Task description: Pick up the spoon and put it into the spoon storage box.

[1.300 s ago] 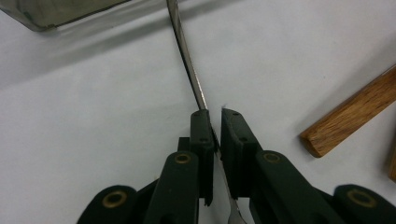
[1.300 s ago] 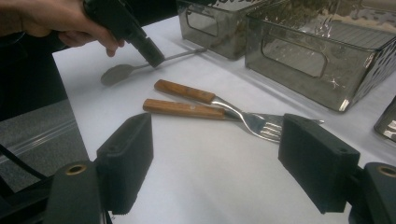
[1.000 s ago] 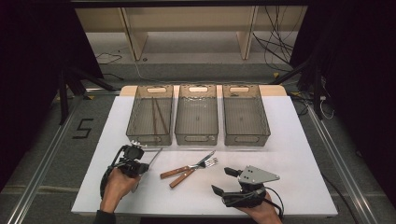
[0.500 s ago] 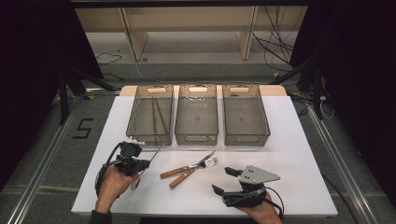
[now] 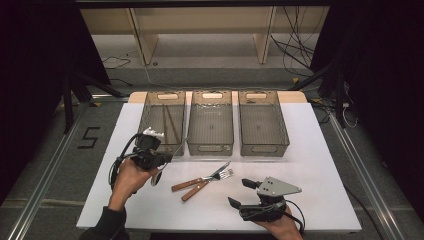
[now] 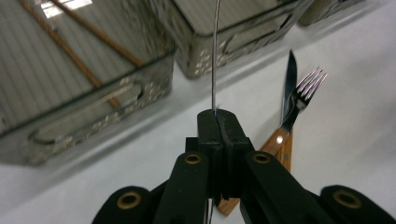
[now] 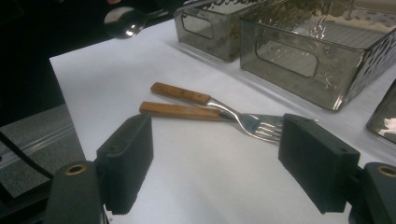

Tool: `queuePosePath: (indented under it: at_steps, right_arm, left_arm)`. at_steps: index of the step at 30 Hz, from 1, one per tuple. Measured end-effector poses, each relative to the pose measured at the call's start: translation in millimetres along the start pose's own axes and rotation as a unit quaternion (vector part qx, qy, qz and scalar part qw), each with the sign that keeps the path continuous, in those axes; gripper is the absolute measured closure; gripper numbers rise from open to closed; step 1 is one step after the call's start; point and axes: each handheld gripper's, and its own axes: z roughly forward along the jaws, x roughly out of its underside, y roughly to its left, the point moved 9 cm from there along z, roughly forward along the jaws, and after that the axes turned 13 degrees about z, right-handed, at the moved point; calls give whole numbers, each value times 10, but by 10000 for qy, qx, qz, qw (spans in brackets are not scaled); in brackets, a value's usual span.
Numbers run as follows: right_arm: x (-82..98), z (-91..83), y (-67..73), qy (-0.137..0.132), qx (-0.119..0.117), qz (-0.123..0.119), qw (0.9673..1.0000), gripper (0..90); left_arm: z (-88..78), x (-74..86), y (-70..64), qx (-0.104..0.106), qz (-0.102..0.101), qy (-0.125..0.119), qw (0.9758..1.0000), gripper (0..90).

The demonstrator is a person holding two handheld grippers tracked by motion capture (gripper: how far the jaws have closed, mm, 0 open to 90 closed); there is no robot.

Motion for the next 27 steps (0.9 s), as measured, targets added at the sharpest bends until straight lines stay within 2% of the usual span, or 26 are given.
queuePosePath:
  at_steps: [6, 18, 21, 24, 27]
  right_arm:
    - [-2, -7, -4, -16, -13, -4, 10000, 270]
    - [0, -10, -8, -25, -12, 4, 10000, 269]
    - [0, -13, -9, -29, -17, 9, 10000, 270]
    - [-3, -17, -8, -43, -22, 16, 10000, 269]
    - [-1, -21, -11, -35, -21, 28, 10000, 270]
  left_arm:
    - [34, -356, 67, -15, 78, -124, 9999, 894]
    - [149, -902, 154, -75, 220, -251, 9994, 894]
    - [181, -1042, 176, -56, 162, -321, 9993, 894]
    - [223, -1163, 223, -147, 186, -336, 9992, 894]
    - [287, -1262, 253, -148, 168, -357, 9991, 894]
